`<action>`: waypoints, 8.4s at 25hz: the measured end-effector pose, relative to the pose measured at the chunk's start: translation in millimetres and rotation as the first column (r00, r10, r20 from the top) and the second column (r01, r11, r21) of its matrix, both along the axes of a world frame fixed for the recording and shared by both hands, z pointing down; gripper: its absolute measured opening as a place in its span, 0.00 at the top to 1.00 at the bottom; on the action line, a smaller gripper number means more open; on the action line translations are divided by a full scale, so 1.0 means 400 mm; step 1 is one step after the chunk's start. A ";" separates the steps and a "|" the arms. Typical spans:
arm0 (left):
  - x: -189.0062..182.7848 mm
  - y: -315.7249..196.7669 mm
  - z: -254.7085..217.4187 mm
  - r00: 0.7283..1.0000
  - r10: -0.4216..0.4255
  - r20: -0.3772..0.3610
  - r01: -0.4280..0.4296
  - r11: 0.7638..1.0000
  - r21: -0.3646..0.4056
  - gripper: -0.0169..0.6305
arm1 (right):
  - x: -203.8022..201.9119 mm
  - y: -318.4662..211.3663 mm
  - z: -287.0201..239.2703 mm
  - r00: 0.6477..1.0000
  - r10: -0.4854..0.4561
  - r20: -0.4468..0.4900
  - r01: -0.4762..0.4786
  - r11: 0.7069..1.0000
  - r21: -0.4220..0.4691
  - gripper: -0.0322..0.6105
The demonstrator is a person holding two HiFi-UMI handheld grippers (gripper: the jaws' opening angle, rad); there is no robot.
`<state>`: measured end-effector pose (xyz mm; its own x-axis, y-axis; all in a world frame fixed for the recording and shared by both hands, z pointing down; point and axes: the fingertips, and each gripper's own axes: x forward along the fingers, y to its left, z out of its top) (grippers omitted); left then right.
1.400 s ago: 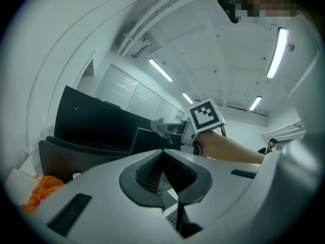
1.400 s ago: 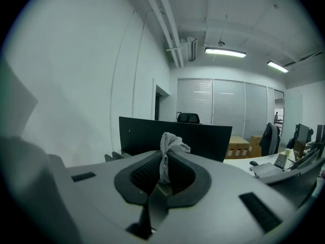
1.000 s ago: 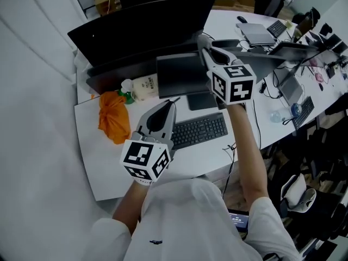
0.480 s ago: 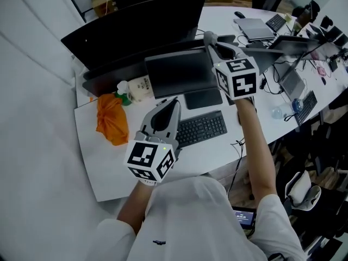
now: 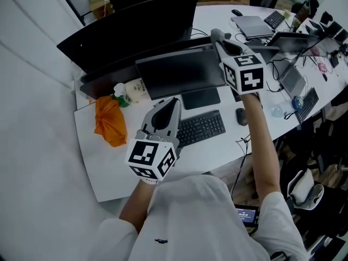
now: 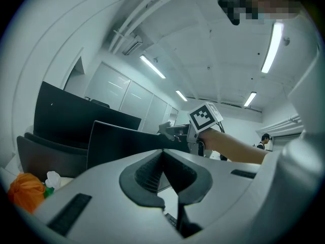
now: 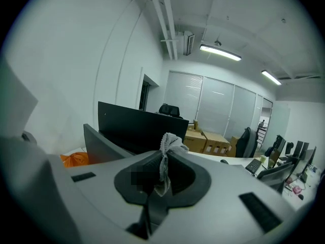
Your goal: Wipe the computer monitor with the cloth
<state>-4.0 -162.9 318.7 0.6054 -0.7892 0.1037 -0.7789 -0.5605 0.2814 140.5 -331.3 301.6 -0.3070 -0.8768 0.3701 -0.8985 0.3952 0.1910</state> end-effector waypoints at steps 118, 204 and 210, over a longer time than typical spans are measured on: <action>0.418 -0.122 0.283 0.978 0.134 0.157 -0.099 0.971 -0.218 0.95 | 0.657 0.012 0.842 0.998 0.045 0.039 -0.036 0.978 -0.204 0.90; -0.451 0.156 0.285 0.966 -0.241 0.093 0.257 0.937 -0.239 0.95 | -0.652 0.157 0.827 0.942 -0.178 0.284 0.225 0.964 -0.142 0.90; -0.500 0.177 0.266 0.964 -0.253 0.080 0.264 0.936 -0.231 0.95 | -0.660 0.148 0.769 0.954 -0.081 0.290 0.117 0.987 -0.107 0.90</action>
<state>-203.8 -92.2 425.1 0.3734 -0.8665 0.3313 -0.9038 -0.2593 0.3405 -123.7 -272.1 609.1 -0.4977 -0.7905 0.3569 -0.8638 0.4892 -0.1211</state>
